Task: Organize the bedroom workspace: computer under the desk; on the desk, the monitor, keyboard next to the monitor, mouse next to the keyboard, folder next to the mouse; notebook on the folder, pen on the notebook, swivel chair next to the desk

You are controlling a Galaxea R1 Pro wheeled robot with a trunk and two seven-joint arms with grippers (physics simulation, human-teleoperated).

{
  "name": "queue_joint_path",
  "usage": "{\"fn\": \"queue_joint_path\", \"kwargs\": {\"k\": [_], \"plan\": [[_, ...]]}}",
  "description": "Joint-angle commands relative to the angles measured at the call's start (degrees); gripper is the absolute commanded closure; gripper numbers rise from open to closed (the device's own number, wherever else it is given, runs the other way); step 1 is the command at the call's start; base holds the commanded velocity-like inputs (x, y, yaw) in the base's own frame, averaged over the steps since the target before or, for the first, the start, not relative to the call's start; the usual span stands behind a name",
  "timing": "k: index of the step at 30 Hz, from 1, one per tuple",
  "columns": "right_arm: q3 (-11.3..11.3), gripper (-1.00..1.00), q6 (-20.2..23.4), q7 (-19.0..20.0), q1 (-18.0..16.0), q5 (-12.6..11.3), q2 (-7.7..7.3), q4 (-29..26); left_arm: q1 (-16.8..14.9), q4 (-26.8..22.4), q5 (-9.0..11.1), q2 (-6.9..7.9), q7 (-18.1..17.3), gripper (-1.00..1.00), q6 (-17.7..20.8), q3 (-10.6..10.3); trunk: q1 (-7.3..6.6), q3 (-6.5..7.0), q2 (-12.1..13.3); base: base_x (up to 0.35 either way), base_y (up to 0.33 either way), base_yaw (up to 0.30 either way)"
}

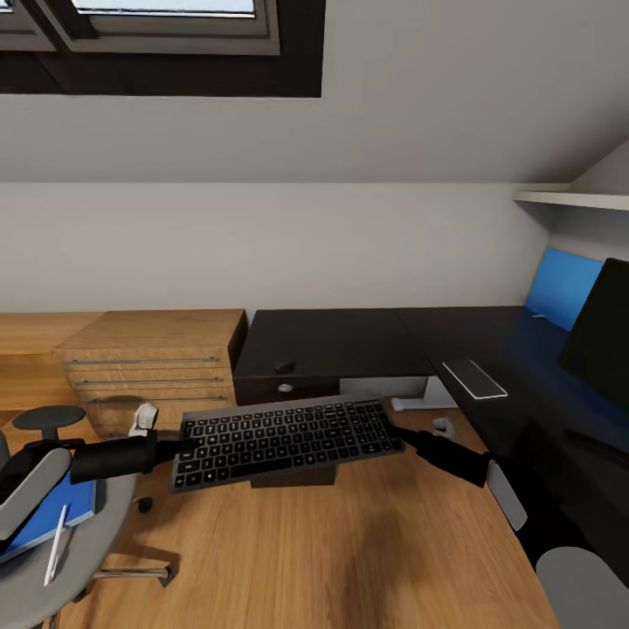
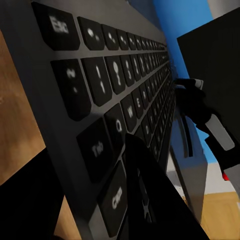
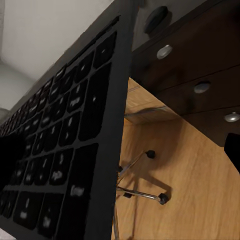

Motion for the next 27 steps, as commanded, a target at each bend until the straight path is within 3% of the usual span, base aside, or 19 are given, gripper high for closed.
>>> {"fn": "queue_joint_path", "kwargs": {"k": [1,13,27], "plan": [[-0.05,-1.0,0.45,0.07,-0.04,-0.29,0.0,0.01,-0.06,0.04,0.05,0.04,-0.16,1.0,0.19,-0.2,0.0,-0.06,-0.03,0.0,0.0,0.0],[-0.04,-1.0,1.87,0.13,-0.04,-0.29,0.01,0.02,-0.06,0.09,-5.41,0.03,-0.05,1.0,0.12,-1.67,0.0,-0.06,-0.03,0.0,0.0,0.0],[-0.15,-1.0,4.03,2.48,-0.04,-0.29,-0.08,0.05,-0.06,0.09,-5.74,0.03,-0.33,1.0,0.21,-1.58,0.0,-0.06,-0.03,0.0,0.0,0.0]]}}
